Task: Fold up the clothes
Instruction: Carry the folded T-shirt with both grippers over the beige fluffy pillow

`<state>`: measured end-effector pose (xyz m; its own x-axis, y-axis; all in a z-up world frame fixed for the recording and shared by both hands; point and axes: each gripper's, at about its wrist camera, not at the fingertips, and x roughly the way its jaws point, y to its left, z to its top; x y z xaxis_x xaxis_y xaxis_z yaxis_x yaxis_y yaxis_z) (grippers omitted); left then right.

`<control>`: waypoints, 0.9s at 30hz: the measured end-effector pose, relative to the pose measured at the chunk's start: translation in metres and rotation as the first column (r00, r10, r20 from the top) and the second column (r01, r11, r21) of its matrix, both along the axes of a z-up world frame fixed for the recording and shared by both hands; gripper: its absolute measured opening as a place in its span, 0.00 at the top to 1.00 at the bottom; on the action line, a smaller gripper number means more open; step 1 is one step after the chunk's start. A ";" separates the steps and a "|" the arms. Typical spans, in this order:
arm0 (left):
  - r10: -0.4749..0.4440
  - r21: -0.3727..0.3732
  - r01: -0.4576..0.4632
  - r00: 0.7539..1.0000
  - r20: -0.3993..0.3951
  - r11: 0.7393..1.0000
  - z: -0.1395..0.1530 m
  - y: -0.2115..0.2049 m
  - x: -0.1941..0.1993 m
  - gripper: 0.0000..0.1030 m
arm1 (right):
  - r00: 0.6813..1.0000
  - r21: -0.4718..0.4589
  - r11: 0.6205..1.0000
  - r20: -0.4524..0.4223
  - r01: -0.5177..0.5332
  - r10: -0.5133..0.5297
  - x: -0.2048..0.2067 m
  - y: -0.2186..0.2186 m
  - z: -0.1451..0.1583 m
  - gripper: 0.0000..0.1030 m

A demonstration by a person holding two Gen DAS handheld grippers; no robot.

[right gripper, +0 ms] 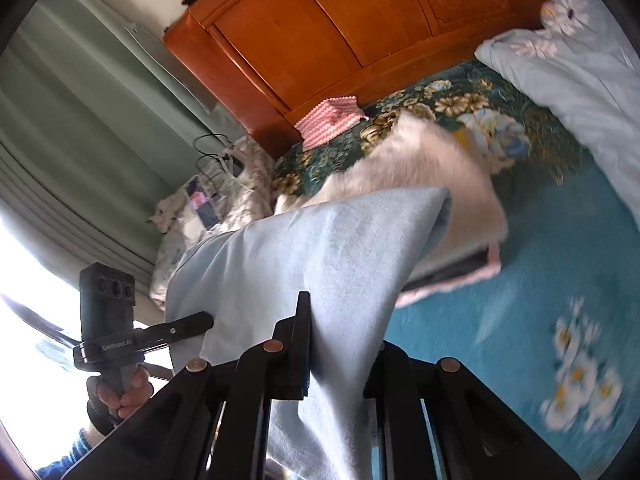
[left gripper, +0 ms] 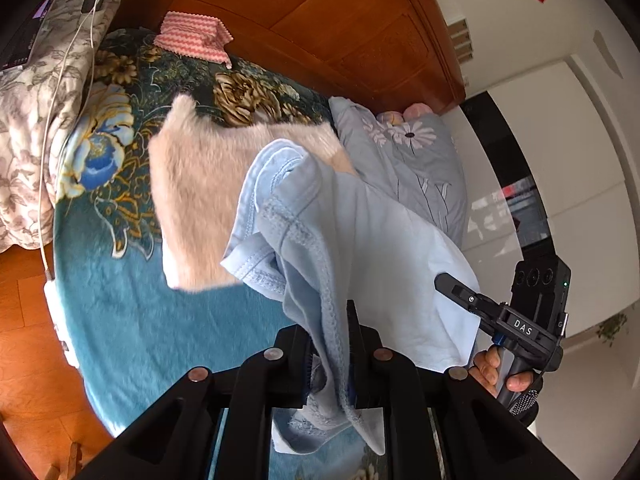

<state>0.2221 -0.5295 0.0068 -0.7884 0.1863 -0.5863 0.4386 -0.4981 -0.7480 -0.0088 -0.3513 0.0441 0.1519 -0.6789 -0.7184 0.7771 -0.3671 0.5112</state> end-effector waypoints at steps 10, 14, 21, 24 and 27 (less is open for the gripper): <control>0.099 0.028 -0.099 0.995 -0.024 0.995 -0.035 -0.065 -0.052 0.87 | 0.994 0.077 0.996 -0.092 -0.048 0.055 -0.053 -0.103 -0.021 0.90; 0.118 0.015 -0.118 0.993 -0.023 0.993 -0.049 -0.078 -0.067 0.87 | 0.991 0.093 0.994 -0.110 -0.062 0.072 -0.068 -0.128 -0.034 0.90; 0.113 0.029 -0.113 0.994 0.000 0.993 -0.084 -0.080 -0.076 0.87 | 0.994 0.145 0.988 -0.083 -0.056 0.068 -0.090 -0.139 -0.082 0.90; 0.116 0.032 -0.115 0.993 -0.014 0.993 -0.089 -0.079 -0.073 0.86 | 0.997 0.116 0.992 -0.049 -0.049 0.055 -0.097 -0.134 -0.089 0.89; 0.122 0.049 -0.121 0.992 -0.016 0.991 -0.089 -0.079 -0.071 0.82 | 0.999 0.089 0.995 -0.025 -0.037 0.040 -0.102 -0.128 -0.090 0.84</control>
